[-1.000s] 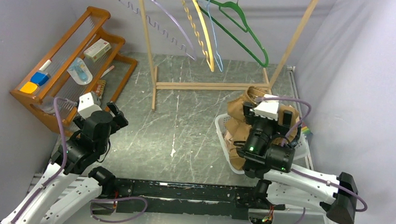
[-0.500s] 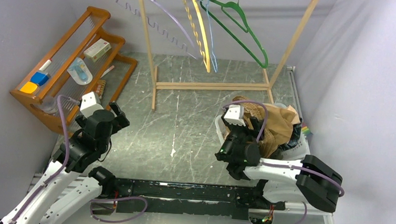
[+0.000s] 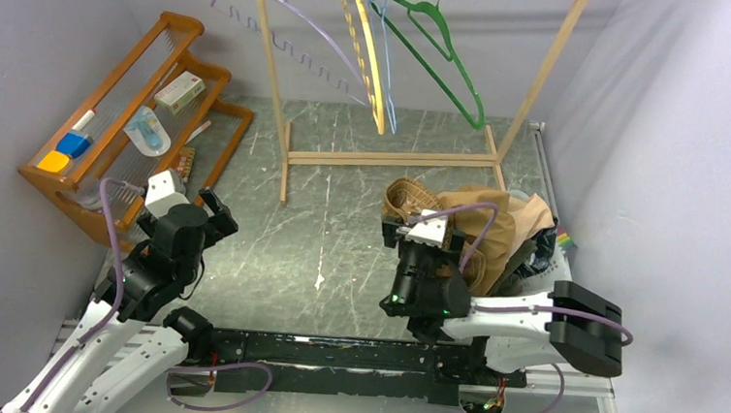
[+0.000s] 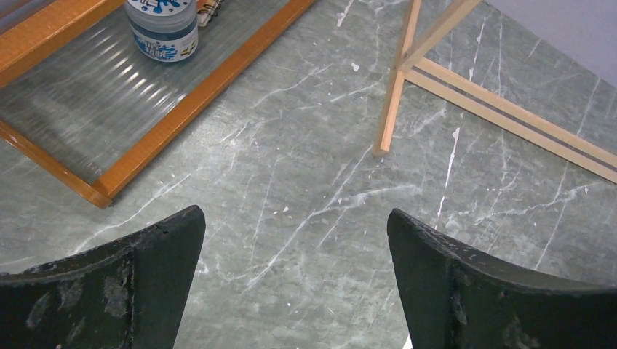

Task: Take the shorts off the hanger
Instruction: Place the shorts in the basket.

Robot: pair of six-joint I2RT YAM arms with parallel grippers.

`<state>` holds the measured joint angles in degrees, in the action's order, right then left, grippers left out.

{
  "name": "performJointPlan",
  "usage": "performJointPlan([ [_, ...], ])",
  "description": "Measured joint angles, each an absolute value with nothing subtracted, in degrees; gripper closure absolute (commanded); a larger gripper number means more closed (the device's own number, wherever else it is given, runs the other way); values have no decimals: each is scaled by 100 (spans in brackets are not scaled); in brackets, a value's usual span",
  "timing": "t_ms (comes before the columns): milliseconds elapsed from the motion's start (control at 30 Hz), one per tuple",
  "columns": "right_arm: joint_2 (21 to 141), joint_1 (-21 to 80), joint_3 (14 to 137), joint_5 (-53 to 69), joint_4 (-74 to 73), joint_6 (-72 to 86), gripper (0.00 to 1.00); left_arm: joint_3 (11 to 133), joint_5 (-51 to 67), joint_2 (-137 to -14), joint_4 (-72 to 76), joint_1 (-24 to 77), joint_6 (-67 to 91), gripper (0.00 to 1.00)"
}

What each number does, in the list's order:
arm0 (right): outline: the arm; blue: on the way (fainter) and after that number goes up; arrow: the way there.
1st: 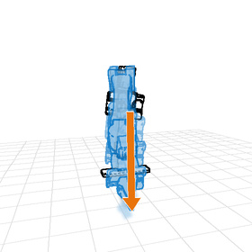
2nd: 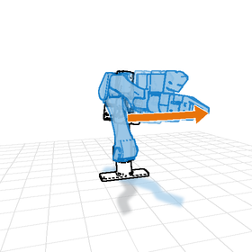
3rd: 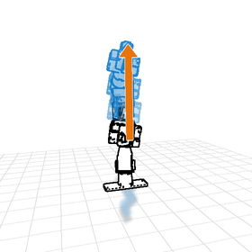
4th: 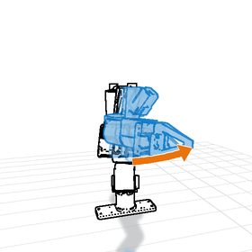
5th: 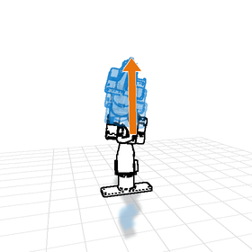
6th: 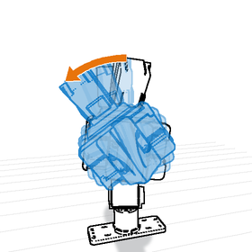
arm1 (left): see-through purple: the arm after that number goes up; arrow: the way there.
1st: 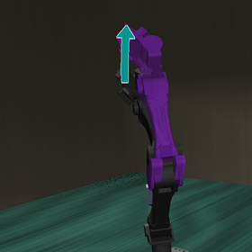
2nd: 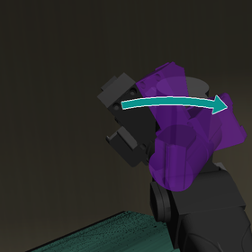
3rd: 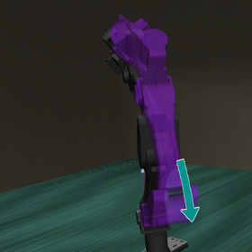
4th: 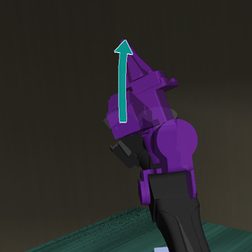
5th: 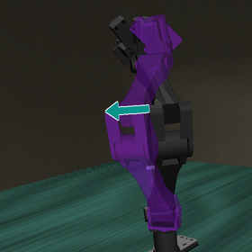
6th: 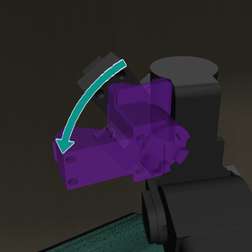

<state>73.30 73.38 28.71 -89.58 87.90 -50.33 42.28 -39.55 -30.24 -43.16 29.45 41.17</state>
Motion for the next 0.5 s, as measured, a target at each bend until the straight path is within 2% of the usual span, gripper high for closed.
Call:
performJointPlan([
  [300,5596,7824,2248,-8978,8799,-5824,0,4228,-3959,-2936,-4320,2945,4125,1],
  [500,5918,8036,2646,-8978,8801,-7404,0,4228,-3957,-2989,-4318,2945,4117,1],
])
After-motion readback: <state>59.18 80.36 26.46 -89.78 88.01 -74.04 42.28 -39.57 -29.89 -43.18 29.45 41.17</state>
